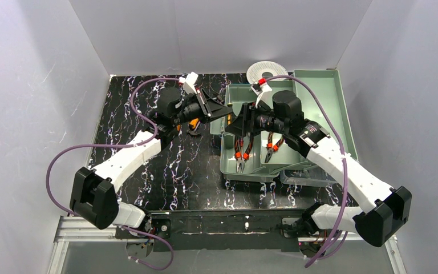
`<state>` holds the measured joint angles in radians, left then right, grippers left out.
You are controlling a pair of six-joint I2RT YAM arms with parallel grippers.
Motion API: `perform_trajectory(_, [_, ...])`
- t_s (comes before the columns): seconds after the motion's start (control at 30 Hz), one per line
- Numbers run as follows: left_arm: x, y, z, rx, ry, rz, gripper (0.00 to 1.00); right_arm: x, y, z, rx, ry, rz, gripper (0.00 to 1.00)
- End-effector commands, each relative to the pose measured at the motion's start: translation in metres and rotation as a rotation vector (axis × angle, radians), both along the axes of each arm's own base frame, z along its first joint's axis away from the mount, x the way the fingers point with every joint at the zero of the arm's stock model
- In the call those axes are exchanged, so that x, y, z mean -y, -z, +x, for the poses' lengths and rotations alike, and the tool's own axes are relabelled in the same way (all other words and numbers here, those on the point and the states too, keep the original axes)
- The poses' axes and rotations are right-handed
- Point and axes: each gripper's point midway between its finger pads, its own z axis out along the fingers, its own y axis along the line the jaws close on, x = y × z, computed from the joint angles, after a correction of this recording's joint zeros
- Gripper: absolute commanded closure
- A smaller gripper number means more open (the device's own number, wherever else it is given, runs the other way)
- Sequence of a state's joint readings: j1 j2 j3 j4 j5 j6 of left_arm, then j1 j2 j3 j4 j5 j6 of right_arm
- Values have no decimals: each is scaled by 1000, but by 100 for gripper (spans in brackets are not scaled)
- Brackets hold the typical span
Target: Pack the tool kit
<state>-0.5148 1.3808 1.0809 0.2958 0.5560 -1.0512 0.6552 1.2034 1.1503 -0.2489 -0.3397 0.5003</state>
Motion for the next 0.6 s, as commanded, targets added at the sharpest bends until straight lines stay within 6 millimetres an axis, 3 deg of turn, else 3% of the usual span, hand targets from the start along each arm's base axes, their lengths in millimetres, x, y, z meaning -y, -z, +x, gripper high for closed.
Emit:
perform_trajectory(0.0, [12,-14,-17,25,94,-102,100,-6,-30,10,78,15,58,37])
perform_trajectory(0.07, [16,-15,-24,31,129,-135,100,-6,-27,12,72,25,53,40])
perform_trajectory(0.23, [25,-19,-37,55,205,-175,100,-4,-21,14,56,43,38,83])
perform_trajectory(0.27, [25,-17,-37,54,202,-169,93,-2,-20,15,56,56,34,90])
perform_trajectory(0.3, [23,-10,-36,40,188,-149,76,1,-19,16,56,76,24,97])
perform_trajectory(0.33, [21,-6,-33,41,163,-127,56,7,-18,18,56,108,8,99])
perform_trajectory(0.37, [19,0,-29,46,134,-98,47,13,-17,20,60,142,-8,99])
perform_trajectory(0.4, [14,5,-27,41,98,-61,23,21,-14,23,65,181,-37,99])
perform_trajectory(0.43, [9,12,-23,37,61,-17,9,31,-11,26,73,225,-77,99])
perform_trajectory(0.47, [4,17,-20,43,26,27,3,43,-10,29,89,274,-120,99])
perform_trajectory(0.57, [-13,25,-13,70,-53,138,2,86,-12,38,155,428,-281,99])
